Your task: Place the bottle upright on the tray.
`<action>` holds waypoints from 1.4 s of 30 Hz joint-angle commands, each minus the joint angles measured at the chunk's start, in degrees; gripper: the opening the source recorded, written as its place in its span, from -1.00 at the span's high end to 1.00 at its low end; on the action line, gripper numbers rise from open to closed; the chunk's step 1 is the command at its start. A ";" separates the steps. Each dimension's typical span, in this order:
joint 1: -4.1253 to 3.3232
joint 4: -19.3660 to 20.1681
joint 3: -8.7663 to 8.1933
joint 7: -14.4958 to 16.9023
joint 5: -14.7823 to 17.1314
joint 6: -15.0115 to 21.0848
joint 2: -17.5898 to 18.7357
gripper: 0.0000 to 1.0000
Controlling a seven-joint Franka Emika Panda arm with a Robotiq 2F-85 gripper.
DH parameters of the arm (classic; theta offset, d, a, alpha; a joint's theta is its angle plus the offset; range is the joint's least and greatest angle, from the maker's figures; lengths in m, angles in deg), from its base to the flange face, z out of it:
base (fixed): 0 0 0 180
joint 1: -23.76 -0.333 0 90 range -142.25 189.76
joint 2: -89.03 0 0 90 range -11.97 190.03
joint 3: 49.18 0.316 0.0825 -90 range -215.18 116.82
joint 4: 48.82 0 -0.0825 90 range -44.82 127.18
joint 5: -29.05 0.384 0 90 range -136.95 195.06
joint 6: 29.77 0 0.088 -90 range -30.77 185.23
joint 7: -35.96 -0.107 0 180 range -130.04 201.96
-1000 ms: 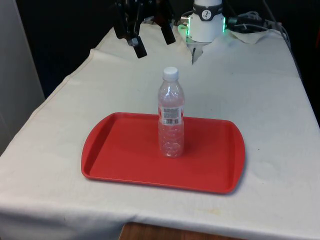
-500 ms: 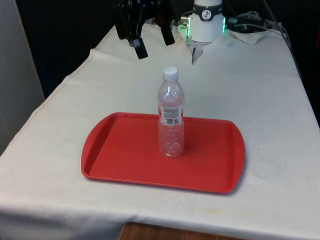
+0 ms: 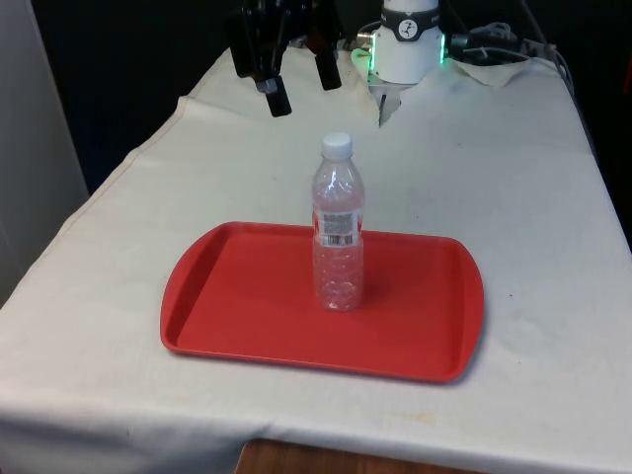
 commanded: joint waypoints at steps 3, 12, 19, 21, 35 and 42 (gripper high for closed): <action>-0.57 -0.23 -0.40 -0.92 -2.18 -0.23 -0.06 -1.00; -1.03 -0.52 -0.40 -1.89 -5.73 -0.34 0.00 -1.00; -1.38 -0.74 -0.29 -2.81 -8.59 -0.52 0.06 -1.00; -1.60 -0.80 -0.29 -3.15 -9.85 -0.57 0.06 -1.00; -2.23 -1.26 -0.06 -4.70 -15.41 -1.26 0.06 -1.00; -2.06 -1.15 0.57 -4.87 -17.42 -1.15 0.00 -1.00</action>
